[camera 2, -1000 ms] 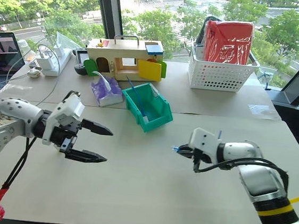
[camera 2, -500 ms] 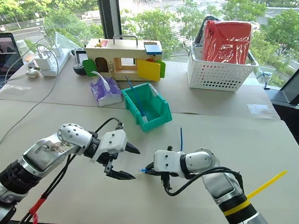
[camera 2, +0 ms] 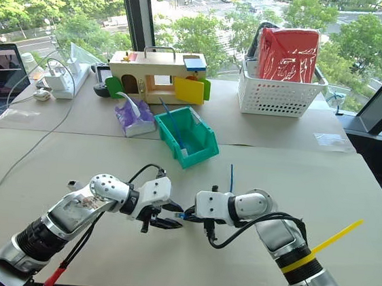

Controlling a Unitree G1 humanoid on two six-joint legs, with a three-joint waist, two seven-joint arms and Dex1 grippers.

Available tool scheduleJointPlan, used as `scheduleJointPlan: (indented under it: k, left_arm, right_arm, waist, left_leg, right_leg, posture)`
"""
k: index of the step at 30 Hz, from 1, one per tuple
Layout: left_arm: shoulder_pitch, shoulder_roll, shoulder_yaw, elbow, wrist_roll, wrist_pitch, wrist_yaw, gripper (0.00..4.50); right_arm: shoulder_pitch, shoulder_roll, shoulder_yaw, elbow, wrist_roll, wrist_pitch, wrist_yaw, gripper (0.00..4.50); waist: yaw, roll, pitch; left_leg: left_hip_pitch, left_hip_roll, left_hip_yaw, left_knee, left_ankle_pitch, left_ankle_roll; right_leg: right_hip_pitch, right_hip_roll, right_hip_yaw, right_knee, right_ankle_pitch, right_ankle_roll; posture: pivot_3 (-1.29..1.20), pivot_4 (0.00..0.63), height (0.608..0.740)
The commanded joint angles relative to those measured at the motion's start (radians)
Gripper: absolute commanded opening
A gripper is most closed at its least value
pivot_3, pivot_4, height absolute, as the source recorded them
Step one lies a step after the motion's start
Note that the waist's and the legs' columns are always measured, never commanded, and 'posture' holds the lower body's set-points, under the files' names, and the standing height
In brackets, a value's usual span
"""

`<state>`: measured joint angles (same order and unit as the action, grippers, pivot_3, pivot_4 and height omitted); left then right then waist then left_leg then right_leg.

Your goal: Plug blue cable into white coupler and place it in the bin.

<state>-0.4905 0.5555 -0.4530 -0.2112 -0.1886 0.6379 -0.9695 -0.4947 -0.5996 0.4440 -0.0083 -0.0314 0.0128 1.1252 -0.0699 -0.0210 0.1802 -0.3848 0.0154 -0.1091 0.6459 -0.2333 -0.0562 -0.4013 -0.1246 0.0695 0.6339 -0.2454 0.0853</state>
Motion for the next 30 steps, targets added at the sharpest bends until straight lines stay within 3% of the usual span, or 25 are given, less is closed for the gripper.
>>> scheduleJointPlan:
  k: [1, 18, 21, 25, 30]
  left_arm:
    - [0.002, -0.025, -0.002, -0.009, 0.019, 0.026, 0.041, 2.1]
    - [0.035, 0.04, 0.012, -0.069, -0.002, 0.063, 0.009, 2.1]
    - [0.03, 0.027, 0.01, -0.058, -0.001, 0.06, 0.016, 1.44]
    - [0.03, 0.009, 0.017, -0.042, -0.003, 0.059, 0.025, 0.01]
    - [0.023, -0.013, 0.021, -0.015, 0.003, 0.045, 0.033, 0.0]
  right_arm:
    - [0.005, 0.005, -0.001, 0.006, -0.016, 0.014, -0.003, 0.07]
    - [-0.02, -0.008, -0.029, 0.058, -0.006, -0.006, 0.011, 0.07]
    - [-0.028, -0.003, -0.028, 0.063, -0.004, -0.006, 0.013, 0.07]
    - [-0.027, -0.003, -0.027, 0.058, -0.004, -0.002, 0.017, 0.07]
    - [-0.018, -0.003, -0.023, 0.031, -0.004, 0.01, 0.023, 0.07]
  waist:
    - [-0.001, 0.0, 0.0]
    - [0.003, 0.0, 0.0]
    - [0.003, 0.0, 0.0]
    - [0.005, 0.0, 0.0]
    - [0.01, 0.0, 0.0]
  left_leg:
    - [0.0, 0.0, 0.0, 0.0, 0.0, 0.0]
    - [0.001, 0.0, 0.0, 0.0, 0.0, 0.0]
    - [0.002, 0.0, 0.0, 0.0, 0.0, 0.0]
    - [0.002, 0.0, 0.0, 0.0, 0.0, 0.0]
    - [0.004, 0.0, 0.0, 0.0, 0.0, 0.0]
  right_leg:
    - [0.0, 0.0, 0.0, 0.0, 0.0, 0.0]
    - [0.002, 0.0, 0.0, -0.001, 0.0, 0.0]
    - [0.003, 0.0, 0.0, -0.001, 0.0, 0.0]
    - [0.003, 0.0, 0.0, -0.001, 0.0, 0.0]
    - [0.006, 0.0, 0.0, -0.002, 0.0, 0.0]
  posture:
    - [0.0, 0.15, 0.74]
    - [0.0, 0.15, 0.74]
    - [0.0, 0.15, 0.74]
    - [0.0, 0.15, 0.74]
    - [0.0, 0.15, 0.74]
